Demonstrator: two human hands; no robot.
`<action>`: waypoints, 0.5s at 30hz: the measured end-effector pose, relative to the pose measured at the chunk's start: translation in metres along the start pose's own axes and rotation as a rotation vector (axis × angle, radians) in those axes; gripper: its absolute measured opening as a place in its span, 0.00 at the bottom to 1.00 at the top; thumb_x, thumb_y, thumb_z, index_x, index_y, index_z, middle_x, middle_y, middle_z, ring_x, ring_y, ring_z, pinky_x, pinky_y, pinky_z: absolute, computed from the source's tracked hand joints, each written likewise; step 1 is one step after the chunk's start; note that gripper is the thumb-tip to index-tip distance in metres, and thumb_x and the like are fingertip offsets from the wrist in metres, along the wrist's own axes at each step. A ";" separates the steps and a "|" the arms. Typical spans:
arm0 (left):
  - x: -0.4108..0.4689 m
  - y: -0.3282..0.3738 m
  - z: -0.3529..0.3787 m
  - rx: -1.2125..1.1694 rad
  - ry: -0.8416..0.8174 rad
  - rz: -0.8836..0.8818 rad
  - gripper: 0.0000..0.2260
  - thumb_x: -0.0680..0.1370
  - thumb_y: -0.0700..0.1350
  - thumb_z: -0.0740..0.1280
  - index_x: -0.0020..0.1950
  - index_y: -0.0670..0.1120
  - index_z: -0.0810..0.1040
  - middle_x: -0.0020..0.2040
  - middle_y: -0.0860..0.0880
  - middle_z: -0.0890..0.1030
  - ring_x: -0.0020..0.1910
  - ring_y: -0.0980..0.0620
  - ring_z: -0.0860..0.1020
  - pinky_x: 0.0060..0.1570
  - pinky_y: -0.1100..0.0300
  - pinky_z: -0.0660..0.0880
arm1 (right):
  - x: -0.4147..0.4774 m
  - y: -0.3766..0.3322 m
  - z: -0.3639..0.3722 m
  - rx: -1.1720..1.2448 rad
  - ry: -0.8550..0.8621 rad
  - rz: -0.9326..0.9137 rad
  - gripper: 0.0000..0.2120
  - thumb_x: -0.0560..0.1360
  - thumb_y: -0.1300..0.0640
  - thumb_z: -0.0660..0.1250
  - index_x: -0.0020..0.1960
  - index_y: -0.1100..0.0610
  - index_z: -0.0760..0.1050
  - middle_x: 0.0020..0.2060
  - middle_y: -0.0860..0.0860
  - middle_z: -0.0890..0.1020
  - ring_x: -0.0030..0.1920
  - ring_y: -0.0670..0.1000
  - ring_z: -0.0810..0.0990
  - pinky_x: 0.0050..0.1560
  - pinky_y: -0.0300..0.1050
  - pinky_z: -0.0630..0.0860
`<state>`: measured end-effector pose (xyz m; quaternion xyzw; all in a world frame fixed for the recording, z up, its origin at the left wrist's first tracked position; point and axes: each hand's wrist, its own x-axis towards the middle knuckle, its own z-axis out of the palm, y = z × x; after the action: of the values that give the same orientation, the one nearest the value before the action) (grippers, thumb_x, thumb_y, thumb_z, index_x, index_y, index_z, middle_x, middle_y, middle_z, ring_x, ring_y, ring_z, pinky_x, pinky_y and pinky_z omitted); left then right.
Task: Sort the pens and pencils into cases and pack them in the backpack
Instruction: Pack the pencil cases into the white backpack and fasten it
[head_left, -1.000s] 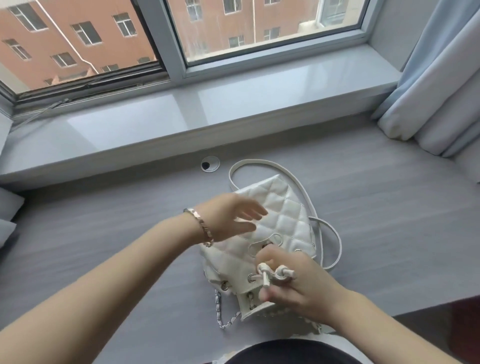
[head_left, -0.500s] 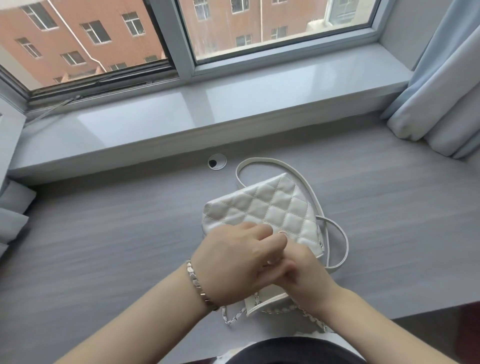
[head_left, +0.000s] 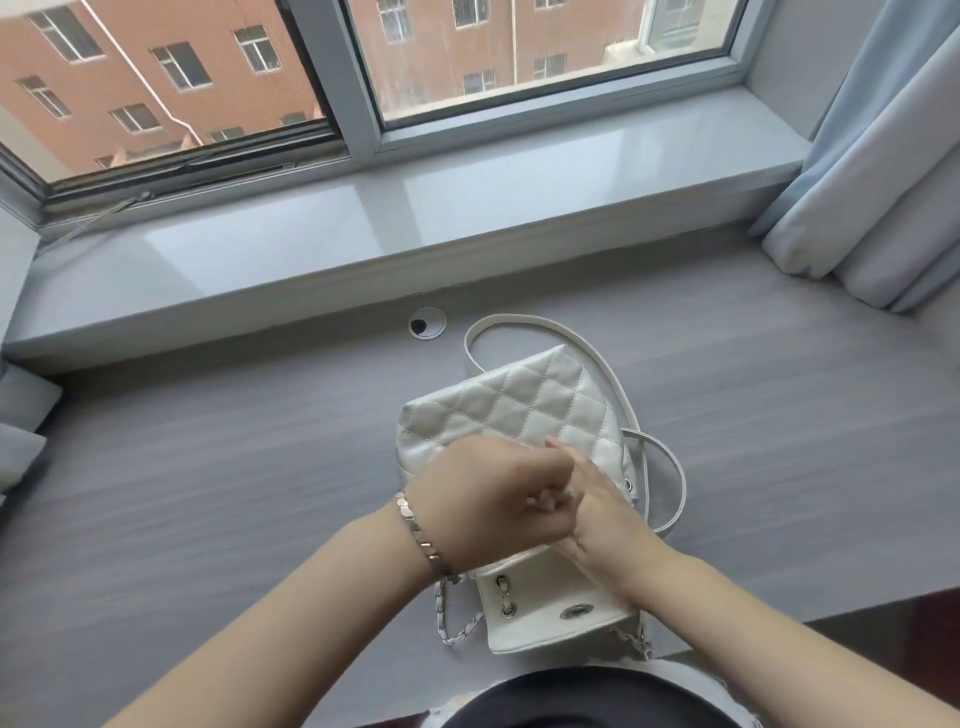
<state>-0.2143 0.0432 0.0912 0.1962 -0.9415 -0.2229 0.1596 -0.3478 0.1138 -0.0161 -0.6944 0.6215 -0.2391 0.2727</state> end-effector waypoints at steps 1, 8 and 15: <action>0.000 -0.003 0.000 -0.068 0.052 -0.053 0.09 0.68 0.48 0.62 0.30 0.46 0.70 0.21 0.54 0.68 0.22 0.54 0.66 0.21 0.66 0.64 | -0.001 0.000 -0.001 -0.005 0.028 -0.019 0.31 0.72 0.33 0.50 0.62 0.54 0.74 0.66 0.38 0.63 0.68 0.40 0.52 0.70 0.48 0.58; -0.003 -0.008 -0.007 -0.166 0.078 -0.160 0.15 0.68 0.51 0.61 0.26 0.53 0.57 0.20 0.56 0.56 0.23 0.59 0.61 0.25 0.72 0.56 | -0.001 -0.026 -0.032 0.207 0.214 -0.153 0.04 0.72 0.48 0.62 0.41 0.48 0.70 0.38 0.38 0.70 0.37 0.35 0.70 0.40 0.24 0.65; -0.001 -0.003 0.017 -0.252 -0.057 -0.246 0.14 0.66 0.55 0.56 0.24 0.52 0.55 0.22 0.53 0.67 0.24 0.56 0.63 0.25 0.67 0.57 | -0.007 -0.004 -0.006 0.222 0.140 0.023 0.06 0.70 0.56 0.62 0.37 0.56 0.76 0.35 0.55 0.77 0.37 0.44 0.70 0.40 0.19 0.63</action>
<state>-0.2193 0.0474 0.0753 0.2820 -0.8790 -0.3626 0.1279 -0.3499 0.1203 -0.0089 -0.6343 0.6168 -0.3509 0.3066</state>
